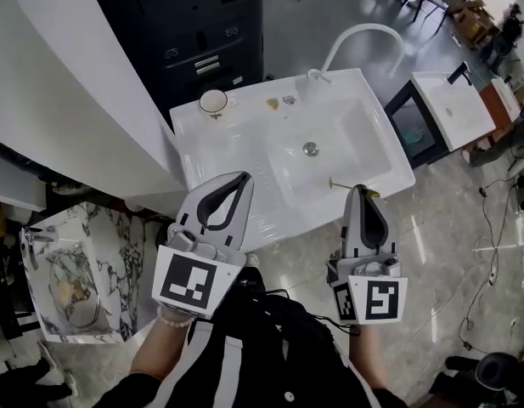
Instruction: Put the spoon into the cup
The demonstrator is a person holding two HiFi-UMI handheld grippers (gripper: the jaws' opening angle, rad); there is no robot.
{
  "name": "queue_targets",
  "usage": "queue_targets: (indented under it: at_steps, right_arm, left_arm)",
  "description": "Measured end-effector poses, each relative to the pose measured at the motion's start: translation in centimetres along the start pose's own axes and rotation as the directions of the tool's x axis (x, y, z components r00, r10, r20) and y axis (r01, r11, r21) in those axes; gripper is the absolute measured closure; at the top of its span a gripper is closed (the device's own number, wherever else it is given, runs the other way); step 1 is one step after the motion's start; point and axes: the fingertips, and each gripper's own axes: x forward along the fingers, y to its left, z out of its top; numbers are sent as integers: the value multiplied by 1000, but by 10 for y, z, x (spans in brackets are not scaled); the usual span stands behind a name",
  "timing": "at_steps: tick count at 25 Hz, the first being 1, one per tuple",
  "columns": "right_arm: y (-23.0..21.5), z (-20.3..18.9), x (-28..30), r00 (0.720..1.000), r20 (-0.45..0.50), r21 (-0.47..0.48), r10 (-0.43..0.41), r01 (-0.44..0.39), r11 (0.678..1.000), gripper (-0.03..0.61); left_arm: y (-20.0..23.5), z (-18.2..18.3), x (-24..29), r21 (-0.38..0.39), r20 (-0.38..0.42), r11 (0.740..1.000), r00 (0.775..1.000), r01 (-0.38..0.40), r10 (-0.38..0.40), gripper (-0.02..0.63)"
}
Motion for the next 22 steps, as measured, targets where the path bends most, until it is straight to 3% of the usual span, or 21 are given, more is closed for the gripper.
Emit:
queue_targets:
  at_steps: [12,22]
  right_arm:
    - [30,-15,67,988,-45,9,146,-146,989,572]
    - [50,-17,109,953,-47,22,300,-299,954,572]
  left_arm:
    - [49,-16,11,-53,-46,993,993,-108,106,614]
    - [77,-13,9,-58,-56,969,969,-242,239,614]
